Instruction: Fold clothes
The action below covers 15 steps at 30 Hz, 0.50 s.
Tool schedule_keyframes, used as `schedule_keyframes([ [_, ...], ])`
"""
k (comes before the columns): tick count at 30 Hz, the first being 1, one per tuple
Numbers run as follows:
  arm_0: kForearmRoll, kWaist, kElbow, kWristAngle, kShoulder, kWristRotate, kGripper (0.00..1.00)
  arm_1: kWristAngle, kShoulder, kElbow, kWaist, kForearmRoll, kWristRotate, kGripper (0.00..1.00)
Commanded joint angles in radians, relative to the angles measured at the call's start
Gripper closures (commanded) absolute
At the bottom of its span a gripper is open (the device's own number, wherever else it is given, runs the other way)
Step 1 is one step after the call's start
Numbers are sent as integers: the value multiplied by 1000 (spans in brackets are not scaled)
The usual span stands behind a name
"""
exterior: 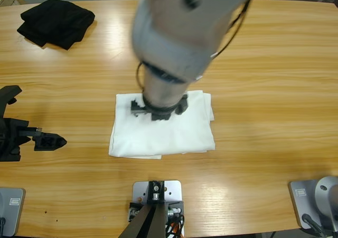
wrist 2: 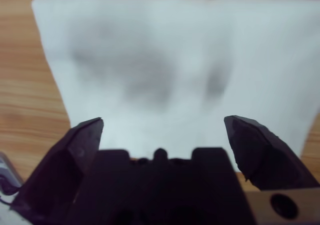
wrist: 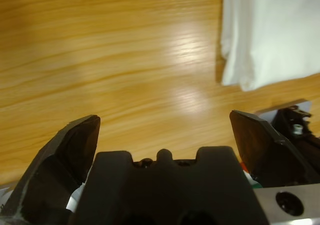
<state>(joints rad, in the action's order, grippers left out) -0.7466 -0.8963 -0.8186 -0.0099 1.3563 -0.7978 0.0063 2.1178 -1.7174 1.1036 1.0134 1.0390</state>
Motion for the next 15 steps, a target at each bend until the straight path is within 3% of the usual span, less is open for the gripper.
schedule_keyframes([
  [1, -11, 39, 60, 16, -55, 30, 4, -4, 112, -10, 33, 27, 32, 0],
  [6, -9, 44, 68, 15, -59, 31, 4, -6, 118, 6, 33, 4, 19, 0],
  [15, -4, 45, 67, 15, -87, 37, 4, 11, 123, 155, 33, -169, -19, 0],
])
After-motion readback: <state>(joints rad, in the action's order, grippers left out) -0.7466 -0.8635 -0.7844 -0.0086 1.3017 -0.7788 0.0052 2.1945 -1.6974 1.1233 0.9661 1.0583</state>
